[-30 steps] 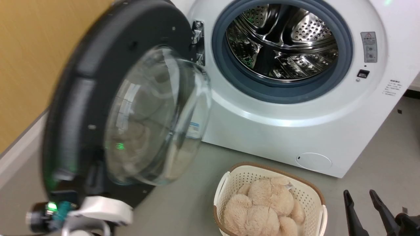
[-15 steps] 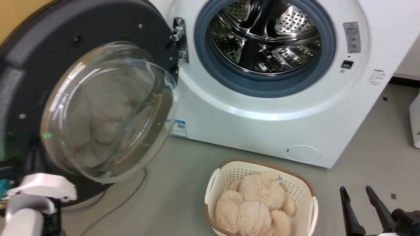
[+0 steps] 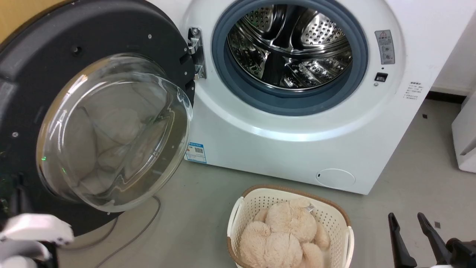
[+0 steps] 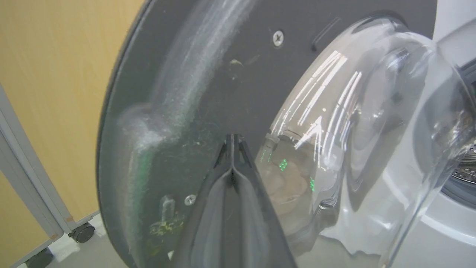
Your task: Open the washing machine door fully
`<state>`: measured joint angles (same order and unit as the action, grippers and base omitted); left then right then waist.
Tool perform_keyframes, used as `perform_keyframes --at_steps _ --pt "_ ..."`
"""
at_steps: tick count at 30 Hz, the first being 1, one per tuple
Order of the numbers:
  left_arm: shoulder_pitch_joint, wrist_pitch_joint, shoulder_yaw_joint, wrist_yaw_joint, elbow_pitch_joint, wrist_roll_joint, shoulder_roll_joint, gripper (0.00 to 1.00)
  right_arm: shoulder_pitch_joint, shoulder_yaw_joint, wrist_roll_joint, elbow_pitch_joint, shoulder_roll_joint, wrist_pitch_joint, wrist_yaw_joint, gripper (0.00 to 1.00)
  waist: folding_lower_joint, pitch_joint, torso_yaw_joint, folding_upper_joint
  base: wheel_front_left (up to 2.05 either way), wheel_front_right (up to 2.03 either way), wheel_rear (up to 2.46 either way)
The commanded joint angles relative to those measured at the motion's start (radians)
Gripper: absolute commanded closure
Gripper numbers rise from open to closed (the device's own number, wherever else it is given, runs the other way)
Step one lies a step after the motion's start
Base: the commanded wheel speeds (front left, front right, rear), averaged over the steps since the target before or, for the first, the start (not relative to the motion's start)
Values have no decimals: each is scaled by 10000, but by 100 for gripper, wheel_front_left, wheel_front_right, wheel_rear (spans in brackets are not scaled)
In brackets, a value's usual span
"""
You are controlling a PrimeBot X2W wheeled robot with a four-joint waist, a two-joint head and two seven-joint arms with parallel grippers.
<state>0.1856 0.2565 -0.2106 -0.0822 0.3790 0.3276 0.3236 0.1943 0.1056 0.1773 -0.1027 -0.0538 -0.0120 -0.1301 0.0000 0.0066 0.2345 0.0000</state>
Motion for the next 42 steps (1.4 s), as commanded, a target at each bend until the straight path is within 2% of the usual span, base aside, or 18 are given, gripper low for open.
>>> perform_keyframes --at_steps 1,6,12,13,14,15,16,17,21,27,35,42 --pt "-393 52 -6 163 -349 -136 -320 100 -37 10 62 45 36 -78 -6 0 0 -80 -10 0 0 0 0" --pt "-1638 52 160 410 -1662 -499 -1168 100 115 95 29 54 36 -128 -6 0 0 -249 -35 0 0 0 0" --pt "-2749 21 662 524 -2804 -762 -1595 100 214 125 -58 22 36 -100 -6 0 0 -376 -161 0 0 0 0" --pt "-2891 -61 780 508 -3035 -807 -1672 85 232 127 -69 12 36 -89 -6 0 0 -398 -184 0 0 0 0" --pt "-3026 -198 948 473 -3286 -899 -1756 65 243 128 -85 2 36 -82 -6 0 0 -423 -208 0 0 0 0" --pt "-3139 -301 1108 439 -3541 -992 -1829 51 249 119 -102 -1 36 -76 -6 0 0 -462 -245 0 0 0 0" --pt "-3237 -376 1230 396 -3768 -1070 -1885 12 243 98 -115 -11 36 -74 -6 0 0 -482 -300 0 0 0 0" --pt "-3312 -428 1360 362 -3965 -1146 -1941 0 229 77 -110 -33 36 -107 -6 0 0 -511 -352 0 0 0 0" --pt "-3494 -604 1950 291 -4343 -1527 -2082 0 210 -114 -41 -100 36 -158 -6 0 0 -636 -682 0 0 0 0" --pt "-3421 -895 2795 319 -4181 -1864 -2265 0 174 -412 -176 -278 36 -96 -6 0 0 -695 -1338 0 0 0 0" --pt "-3299 -1063 3221 265 -3691 -2135 -2259 0 343 -540 -352 -572 36 115 -6 0 0 -722 -2190 0 0 0 0" --pt "-3343 -1001 3233 176 -3141 -2044 -2268 0 445 -609 -238 -737 36 153 -6 0 0 -680 -2513 0 0 0 0"
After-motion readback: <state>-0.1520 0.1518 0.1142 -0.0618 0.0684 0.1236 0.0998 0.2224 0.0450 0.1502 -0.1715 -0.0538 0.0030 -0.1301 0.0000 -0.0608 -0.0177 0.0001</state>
